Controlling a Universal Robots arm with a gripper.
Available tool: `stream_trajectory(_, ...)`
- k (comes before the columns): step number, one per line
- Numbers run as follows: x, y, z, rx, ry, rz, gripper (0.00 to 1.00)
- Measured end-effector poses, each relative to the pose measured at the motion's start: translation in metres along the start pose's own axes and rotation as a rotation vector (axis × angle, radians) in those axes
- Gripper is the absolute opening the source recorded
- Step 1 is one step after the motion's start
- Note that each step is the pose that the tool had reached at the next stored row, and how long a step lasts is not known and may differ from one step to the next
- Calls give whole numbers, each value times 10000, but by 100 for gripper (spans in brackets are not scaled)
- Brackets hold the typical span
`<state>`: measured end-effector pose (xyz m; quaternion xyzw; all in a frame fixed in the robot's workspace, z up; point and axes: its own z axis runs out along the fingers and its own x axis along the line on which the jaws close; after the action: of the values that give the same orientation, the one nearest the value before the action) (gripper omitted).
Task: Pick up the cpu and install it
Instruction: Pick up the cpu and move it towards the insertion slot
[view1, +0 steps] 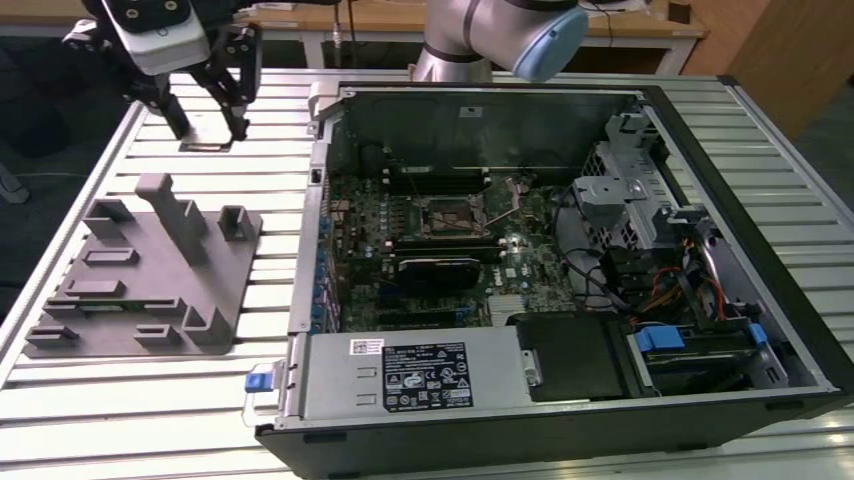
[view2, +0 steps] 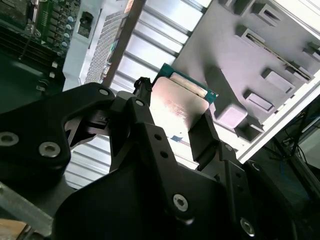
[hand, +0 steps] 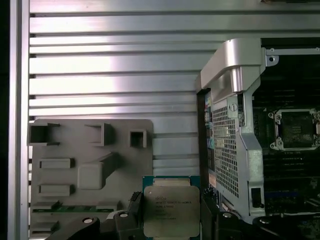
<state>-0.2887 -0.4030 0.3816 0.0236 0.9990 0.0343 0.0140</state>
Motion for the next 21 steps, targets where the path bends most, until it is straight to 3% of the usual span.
stream_trajectory(21, -510, 40, 16, 0, 1, 0, 54)
